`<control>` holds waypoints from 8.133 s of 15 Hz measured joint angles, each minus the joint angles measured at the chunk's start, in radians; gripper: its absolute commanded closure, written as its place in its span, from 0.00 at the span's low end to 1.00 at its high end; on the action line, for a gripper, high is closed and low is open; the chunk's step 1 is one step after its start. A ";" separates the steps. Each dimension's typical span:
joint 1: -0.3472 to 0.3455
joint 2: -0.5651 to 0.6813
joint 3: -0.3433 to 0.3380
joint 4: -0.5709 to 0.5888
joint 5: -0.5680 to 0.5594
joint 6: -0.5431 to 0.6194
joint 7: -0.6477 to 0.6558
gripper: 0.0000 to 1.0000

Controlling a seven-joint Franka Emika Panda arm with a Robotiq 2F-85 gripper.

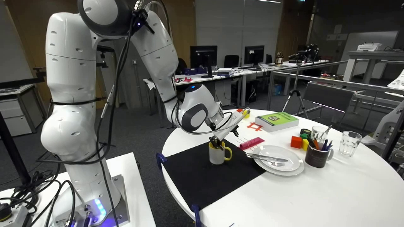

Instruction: Place the mug upright.

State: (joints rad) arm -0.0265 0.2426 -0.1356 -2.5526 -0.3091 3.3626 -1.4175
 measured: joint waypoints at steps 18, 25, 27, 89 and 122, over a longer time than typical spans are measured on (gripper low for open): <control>-0.140 0.268 0.224 0.432 -0.012 -0.247 -0.062 0.99; -0.216 0.329 0.328 0.498 -0.011 -0.315 -0.110 1.00; -0.238 0.330 0.358 0.509 -0.007 -0.381 -0.136 1.00; 0.054 0.241 0.117 0.629 -0.333 -1.116 0.187 1.00; 0.050 -0.517 0.105 0.233 0.001 -1.064 1.127 0.72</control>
State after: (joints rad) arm 0.0239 -0.2745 -0.0302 -2.3196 -0.3083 2.2990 -0.2903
